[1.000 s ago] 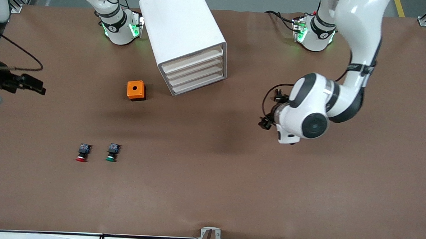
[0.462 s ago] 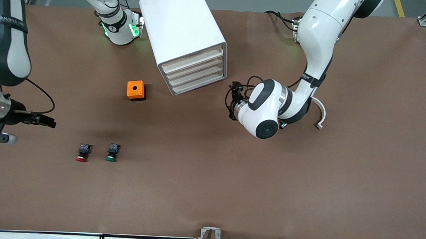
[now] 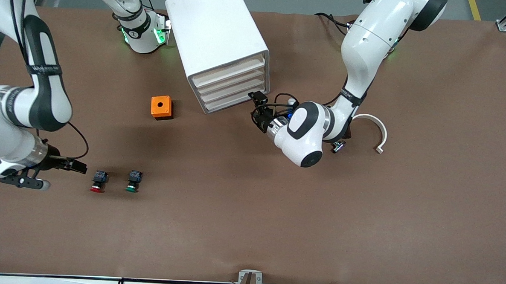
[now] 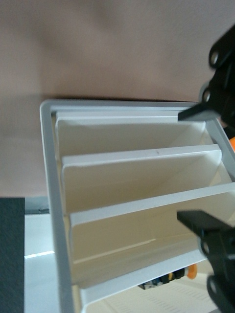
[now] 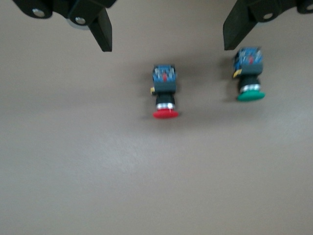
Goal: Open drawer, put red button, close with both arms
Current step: 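Grasp the drawer with the left gripper while the right gripper grasps the button, then open the drawer with the left gripper while the right gripper lifts the button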
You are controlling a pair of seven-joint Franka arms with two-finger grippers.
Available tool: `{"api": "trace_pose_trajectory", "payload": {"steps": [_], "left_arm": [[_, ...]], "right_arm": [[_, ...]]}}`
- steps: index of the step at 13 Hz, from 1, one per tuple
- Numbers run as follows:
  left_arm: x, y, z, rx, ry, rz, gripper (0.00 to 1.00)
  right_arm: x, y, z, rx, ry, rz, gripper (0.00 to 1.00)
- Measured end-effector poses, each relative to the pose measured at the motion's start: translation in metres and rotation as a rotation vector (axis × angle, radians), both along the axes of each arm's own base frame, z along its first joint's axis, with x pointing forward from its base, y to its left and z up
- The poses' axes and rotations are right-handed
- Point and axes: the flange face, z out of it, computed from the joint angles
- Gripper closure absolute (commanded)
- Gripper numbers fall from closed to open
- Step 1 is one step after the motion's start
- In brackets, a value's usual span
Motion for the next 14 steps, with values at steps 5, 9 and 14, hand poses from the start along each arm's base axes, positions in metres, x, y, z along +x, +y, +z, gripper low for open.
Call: {"api": "trace_pose_trajectory", "payload": {"steps": [5, 9, 14], "left_arm": [[-0.043, -0.043, 0.004, 0.016, 0.109, -0.023, 0.61], [-0.056, -0.052, -0.003, 0.023, 0.131, -0.044, 0.76], [-0.068, -0.059, -0.014, 0.034, 0.144, -0.064, 0.99]], "right_arm": [[-0.006, 0.005, -0.088, -0.002, -0.051, -0.008, 0.00], [-0.010, 0.004, -0.112, 0.000, -0.026, -0.011, 0.00], [-0.013, 0.004, -0.123, 0.002, -0.008, -0.012, 0.53]]}}
